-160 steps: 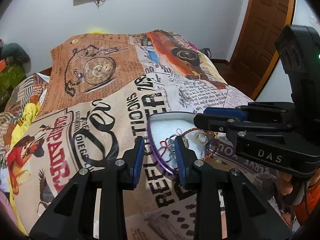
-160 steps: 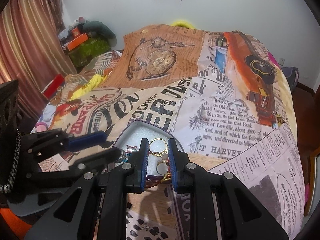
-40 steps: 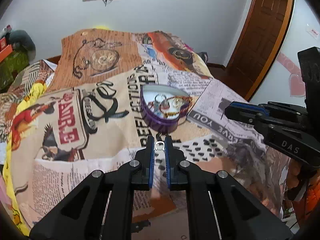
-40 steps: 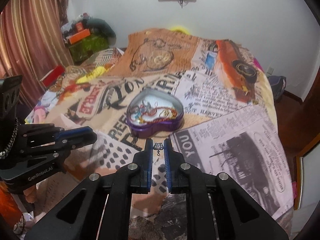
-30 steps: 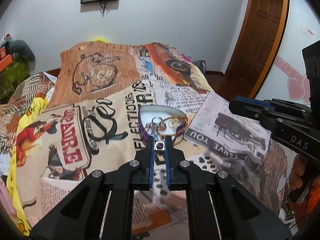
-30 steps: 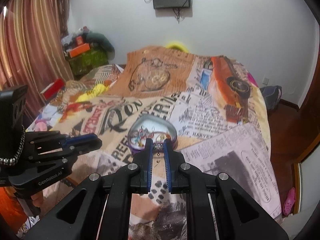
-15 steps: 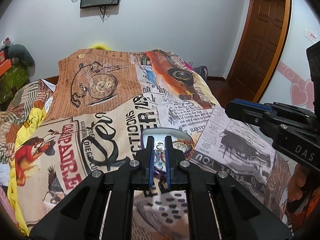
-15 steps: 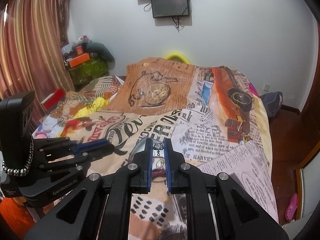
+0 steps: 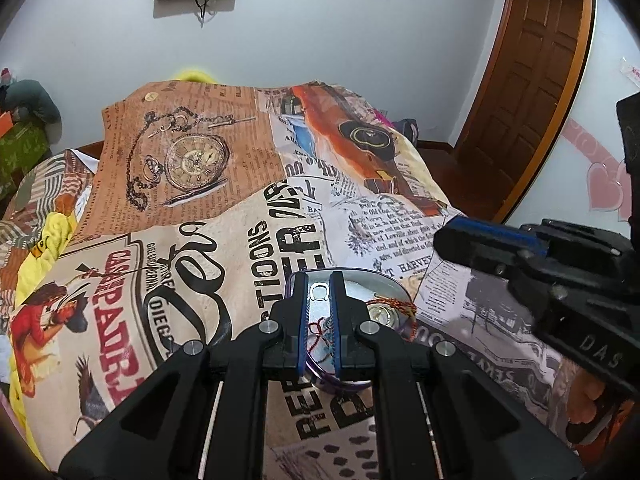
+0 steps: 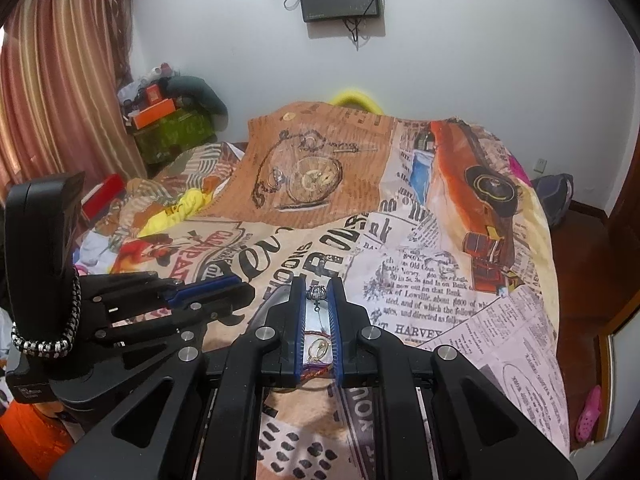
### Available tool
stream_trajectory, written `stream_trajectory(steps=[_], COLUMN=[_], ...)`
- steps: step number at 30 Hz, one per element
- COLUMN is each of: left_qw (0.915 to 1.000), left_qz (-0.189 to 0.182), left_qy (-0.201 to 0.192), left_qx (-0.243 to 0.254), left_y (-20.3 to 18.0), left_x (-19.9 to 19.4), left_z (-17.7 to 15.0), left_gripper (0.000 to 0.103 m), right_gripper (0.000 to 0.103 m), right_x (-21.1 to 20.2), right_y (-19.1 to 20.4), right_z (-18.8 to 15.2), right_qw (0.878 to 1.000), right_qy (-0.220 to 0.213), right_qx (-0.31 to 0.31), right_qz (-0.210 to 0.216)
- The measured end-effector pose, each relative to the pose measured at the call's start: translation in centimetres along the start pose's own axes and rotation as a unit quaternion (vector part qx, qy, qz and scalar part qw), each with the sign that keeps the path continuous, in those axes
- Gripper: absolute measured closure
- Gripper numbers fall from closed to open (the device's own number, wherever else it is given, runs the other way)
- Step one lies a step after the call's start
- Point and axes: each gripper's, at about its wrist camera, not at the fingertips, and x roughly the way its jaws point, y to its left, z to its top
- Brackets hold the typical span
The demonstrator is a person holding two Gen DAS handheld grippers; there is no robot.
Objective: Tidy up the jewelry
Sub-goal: 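Open the left gripper into the tin while the right gripper releases the pendant inside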
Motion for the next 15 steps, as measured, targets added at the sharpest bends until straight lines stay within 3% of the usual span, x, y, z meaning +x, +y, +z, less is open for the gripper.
stream_trajectory(steps=[15], left_qw=[0.9993], left_qz=[-0.014], left_qy=[0.035], left_qx=[0.001], left_y=[0.4], left_x=[3.4], left_z=[-0.2], left_gripper=[0.095], right_gripper=[0.093], right_x=[4.4], right_y=[-0.9], right_z=[-0.9], right_qw=[0.999], right_qy=[0.048], right_qx=[0.012], right_qz=[0.008])
